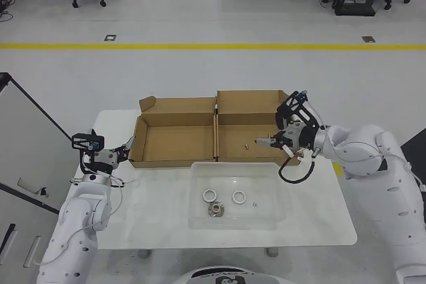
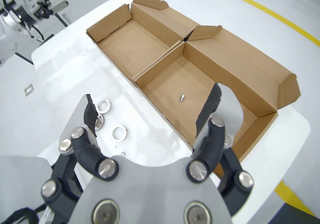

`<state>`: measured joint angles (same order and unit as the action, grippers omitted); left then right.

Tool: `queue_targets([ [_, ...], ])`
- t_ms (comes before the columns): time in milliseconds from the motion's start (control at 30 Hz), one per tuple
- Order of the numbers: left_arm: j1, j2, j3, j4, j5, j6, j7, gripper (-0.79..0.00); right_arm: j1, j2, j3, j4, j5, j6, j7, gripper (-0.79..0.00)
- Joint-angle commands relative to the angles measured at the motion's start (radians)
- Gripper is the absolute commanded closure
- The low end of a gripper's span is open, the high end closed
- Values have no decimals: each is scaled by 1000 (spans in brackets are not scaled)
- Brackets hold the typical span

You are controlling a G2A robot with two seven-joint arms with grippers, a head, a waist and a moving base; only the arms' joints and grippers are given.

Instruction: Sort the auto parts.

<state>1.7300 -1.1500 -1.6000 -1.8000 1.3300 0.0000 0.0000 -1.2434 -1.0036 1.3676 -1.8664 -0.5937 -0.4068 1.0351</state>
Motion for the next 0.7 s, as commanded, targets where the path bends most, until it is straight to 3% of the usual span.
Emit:
queue_targets([
  [0, 0, 0, 0, 0, 0, 0, 0, -785, 11, 4, -15, -23, -28, -9, 73, -785],
  [300, 0, 0, 0, 0, 0, 0, 0, -785, 57, 14, -136, -110, -86, -56, 322, -785],
  [667, 0, 0, 0, 0, 0, 0, 0, -785, 147, 37, -373, -60, -85, -23, 355, -785],
])
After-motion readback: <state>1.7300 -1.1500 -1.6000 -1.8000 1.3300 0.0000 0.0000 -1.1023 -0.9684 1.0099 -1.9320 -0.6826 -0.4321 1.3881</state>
